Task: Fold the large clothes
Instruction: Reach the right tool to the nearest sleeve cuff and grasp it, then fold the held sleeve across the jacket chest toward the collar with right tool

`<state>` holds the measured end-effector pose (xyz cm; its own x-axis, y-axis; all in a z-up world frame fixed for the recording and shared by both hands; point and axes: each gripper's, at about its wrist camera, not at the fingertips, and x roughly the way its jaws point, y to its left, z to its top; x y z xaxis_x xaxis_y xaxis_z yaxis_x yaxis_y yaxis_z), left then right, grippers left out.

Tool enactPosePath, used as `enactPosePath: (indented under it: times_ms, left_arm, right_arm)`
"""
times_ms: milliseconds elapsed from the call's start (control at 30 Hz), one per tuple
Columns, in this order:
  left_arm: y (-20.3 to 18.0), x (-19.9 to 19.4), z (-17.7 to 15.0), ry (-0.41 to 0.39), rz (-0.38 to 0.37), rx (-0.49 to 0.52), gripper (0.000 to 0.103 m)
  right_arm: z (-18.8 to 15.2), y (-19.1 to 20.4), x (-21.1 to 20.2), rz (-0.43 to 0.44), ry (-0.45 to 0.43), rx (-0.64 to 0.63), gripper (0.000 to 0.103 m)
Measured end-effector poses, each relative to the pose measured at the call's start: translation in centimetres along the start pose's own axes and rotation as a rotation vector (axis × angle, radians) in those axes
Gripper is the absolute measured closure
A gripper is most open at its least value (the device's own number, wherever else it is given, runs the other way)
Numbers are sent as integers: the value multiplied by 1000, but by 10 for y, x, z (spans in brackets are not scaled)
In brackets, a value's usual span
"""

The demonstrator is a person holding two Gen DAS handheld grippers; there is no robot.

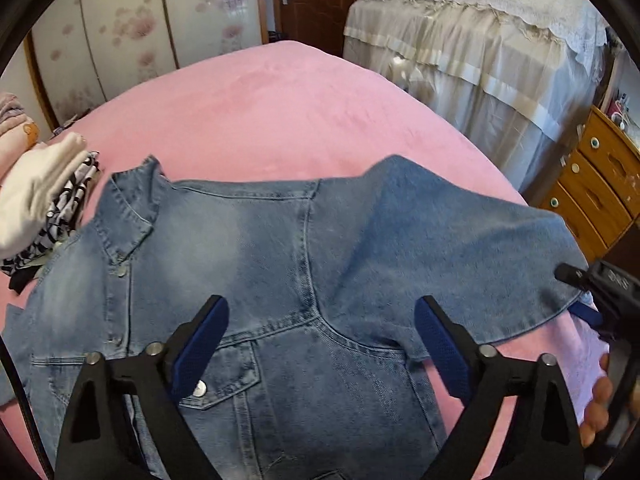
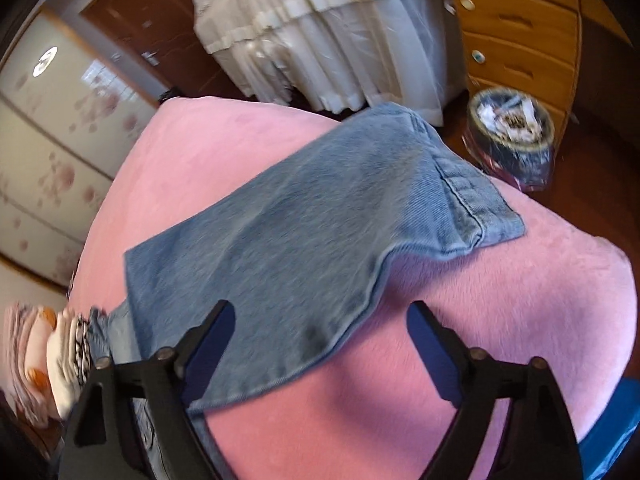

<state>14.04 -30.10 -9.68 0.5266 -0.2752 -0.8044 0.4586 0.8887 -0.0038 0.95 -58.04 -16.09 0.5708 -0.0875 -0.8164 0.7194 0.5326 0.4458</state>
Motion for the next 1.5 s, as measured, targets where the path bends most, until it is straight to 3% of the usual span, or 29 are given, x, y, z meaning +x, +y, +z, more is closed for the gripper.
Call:
enactPosePath:
  times_ms: [67, 133, 200, 333, 400, 500, 633, 667, 733, 767, 833, 900, 1033, 1500]
  left_arm:
    - [2, 0, -4, -3, -16, 3, 13]
    - [6, -4, -6, -5, -20, 2, 13]
    - [16, -9, -9, -2, -19, -3, 13]
    - [56, -29, -16, -10, -19, -66, 13]
    - [78, -43, -19, -32, -3, -103, 13]
    - [119, -63, -30, -70, 31, -184, 13]
    - [174, -76, -49, -82, 57, -292, 13]
    - [188, -75, -56, -66, 66, -310, 13]
    - [202, -70, -63, -42, 83, -325, 13]
    - [210, -66, -69, -23, 90, -336, 13]
    - [216, -60, -78, -10, 81, -345, 13]
    - [215, -54, -83, 5, 66, -342, 13]
    - [198, -42, -85, 17, 28, -294, 13]
    - [53, 14, -30, 39, -106, 110, 13]
  right_arm:
    - [9, -5, 11, -2, 15, 30, 49]
    - [16, -6, 18, -45, 17, 48, 83]
    - [20, -3, 14, -92, -21, 51, 99]
    - [15, 51, -27, -100, -226, -123, 99]
    - [-3, 105, -51, -32, -303, -297, 99]
    - [-47, 185, -72, 84, -339, -570, 99]
    - [-124, 259, -59, 177, -250, -854, 94]
    - [-148, 271, -45, 180, -193, -914, 89]
    - [-181, 279, -18, 185, -72, -971, 51]
    - [-199, 278, -2, 181, -10, -989, 46]
    - [-230, 272, 18, 152, 61, -1031, 45]
    - [-249, 260, 25, 143, 103, -1023, 45]
    - [-250, 235, 19, 179, 154, -919, 45]
    - [-174, 142, -12, 164, 71, -462, 44]
